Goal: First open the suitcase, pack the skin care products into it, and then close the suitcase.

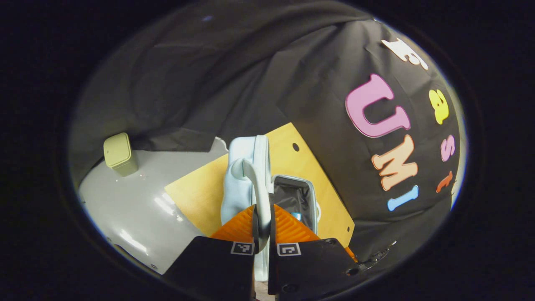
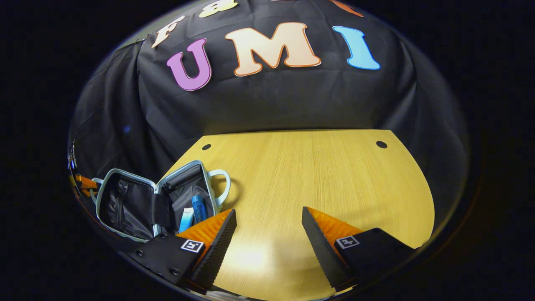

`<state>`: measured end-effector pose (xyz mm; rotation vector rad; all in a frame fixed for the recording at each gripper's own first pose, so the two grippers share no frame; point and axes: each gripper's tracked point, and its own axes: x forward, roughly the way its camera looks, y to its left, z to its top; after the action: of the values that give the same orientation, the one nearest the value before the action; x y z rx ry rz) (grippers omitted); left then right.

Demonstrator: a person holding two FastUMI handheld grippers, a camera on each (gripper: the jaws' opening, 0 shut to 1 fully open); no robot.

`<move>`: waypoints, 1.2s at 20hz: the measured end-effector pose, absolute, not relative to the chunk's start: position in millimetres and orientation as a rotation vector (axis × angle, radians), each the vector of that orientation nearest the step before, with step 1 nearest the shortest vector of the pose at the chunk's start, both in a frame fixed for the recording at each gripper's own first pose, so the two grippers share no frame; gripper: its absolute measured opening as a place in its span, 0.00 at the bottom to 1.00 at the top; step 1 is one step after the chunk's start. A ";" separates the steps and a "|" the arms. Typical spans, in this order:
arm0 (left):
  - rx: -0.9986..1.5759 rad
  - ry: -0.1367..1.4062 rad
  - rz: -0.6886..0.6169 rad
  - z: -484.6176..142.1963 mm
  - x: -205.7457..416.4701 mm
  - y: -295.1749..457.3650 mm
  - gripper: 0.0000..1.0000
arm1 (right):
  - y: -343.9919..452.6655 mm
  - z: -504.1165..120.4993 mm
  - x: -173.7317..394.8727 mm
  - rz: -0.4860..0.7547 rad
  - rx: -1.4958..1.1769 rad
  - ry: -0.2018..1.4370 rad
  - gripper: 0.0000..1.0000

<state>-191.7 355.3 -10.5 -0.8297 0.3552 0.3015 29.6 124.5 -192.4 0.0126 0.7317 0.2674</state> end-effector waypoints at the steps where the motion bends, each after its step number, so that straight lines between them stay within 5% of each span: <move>1: -0.807 0.359 0.277 -1.4 -186.0 343.4 0.06 | 119.1 -192.8 27.9 0.263 0.018 0.731 0.98; 12: -0.636 0.437 -0.077 51.2 -64.7 204.4 0.06 | 94.2 -179.1 14.3 0.232 0.098 0.713 0.94; 24: -0.609 0.774 -0.224 -41.7 84.1 79.3 0.06 | 70.1 -172.2 -7.5 0.145 0.147 0.702 0.98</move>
<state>84.1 79.3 -41.7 -0.6086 0.7737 -0.2240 -7.5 70.1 -172.2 0.1470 0.7024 0.1454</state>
